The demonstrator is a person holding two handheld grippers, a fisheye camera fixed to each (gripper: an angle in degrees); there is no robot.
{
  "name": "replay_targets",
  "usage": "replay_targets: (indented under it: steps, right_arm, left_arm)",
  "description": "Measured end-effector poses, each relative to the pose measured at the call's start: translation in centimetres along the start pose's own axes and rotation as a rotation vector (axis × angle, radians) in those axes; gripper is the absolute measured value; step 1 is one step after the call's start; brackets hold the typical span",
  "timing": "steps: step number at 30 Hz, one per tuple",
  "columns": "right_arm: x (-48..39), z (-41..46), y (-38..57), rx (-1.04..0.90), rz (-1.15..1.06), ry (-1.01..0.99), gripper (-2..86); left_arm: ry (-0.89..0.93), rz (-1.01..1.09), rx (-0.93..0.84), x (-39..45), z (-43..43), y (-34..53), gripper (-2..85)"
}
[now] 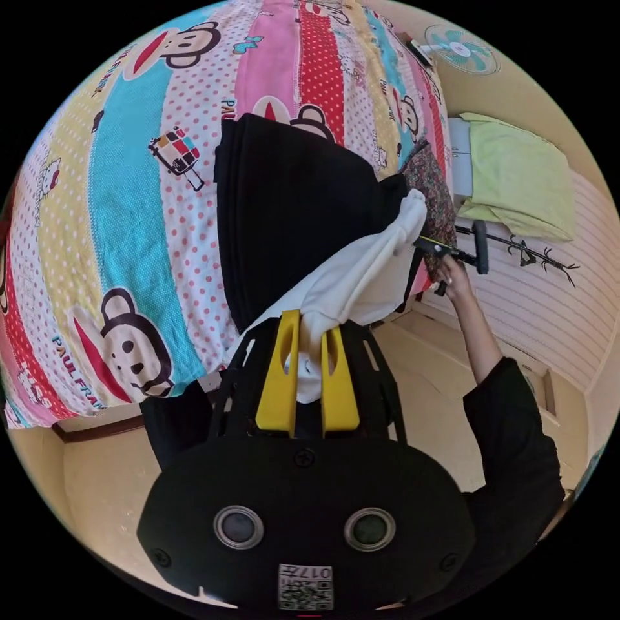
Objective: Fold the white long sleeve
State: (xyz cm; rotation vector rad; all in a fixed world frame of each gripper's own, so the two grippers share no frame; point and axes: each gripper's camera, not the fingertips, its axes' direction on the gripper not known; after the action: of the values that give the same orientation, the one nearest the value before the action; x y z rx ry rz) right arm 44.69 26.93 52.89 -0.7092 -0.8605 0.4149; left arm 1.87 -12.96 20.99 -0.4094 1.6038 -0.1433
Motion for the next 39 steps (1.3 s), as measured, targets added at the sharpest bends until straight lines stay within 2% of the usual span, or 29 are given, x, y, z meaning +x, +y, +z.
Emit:
replay_targets:
  steps: [2,4,8,11,13,15,19,23,26,32,36,39]
  right_arm:
    - [-0.4,0.6,1.2,0.044,-0.014,0.053,9.8]
    - [-1.1,0.9,4.6,0.112,-0.023,-0.026,5.1]
    - [-1.7,0.3,14.2,0.332,-0.020,-0.128,3.9]
    - [0.7,0.1,23.6,0.582,-0.029,-0.445,3.5]
    - [4.8,2.9,29.4,0.745,0.037,-0.779,3.4]
    - [6.9,4.9,32.9,0.874,0.021,-0.962,3.3]
    - [6.5,5.8,37.1,1.060,-0.185,-1.134,3.3]
    - [3.9,4.0,37.8,1.100,-0.314,-1.133,3.3]
    - [1.3,2.2,38.0,1.107,-0.414,-1.133,3.3]
    - [-6.4,-0.9,40.3,1.197,-0.751,-1.411,3.2]
    - [-13.6,-4.2,41.7,1.202,-0.967,-1.419,3.2]
    - [-18.8,-5.8,42.4,1.164,-1.039,-1.412,3.1]
  left_arm:
    - [0.046,-0.010,-0.014,-0.2,0.4,2.1,5.3]
    - [0.078,0.024,-0.021,0.0,0.8,3.7,5.3]
    - [0.074,0.072,-0.044,-0.3,0.8,7.6,5.1]
    - [0.163,0.082,0.006,-1.6,-0.2,11.1,5.1]
    - [0.226,0.067,0.057,-2.7,-1.1,13.2,5.1]
    - [0.299,0.058,0.114,-3.7,-2.2,15.2,5.1]
    - [0.482,0.161,0.220,-4.9,-6.0,19.0,5.1]
    - [0.492,0.342,0.254,-4.8,-11.1,22.0,5.1]
    - [0.471,0.510,0.197,-4.1,-13.9,24.3,5.2]
    - [0.440,0.778,0.151,-3.6,-17.3,30.9,6.3]
    - [0.486,0.808,0.210,-4.8,-17.0,33.8,10.1]
    - [0.485,0.778,0.277,-5.2,-15.2,34.7,11.1]
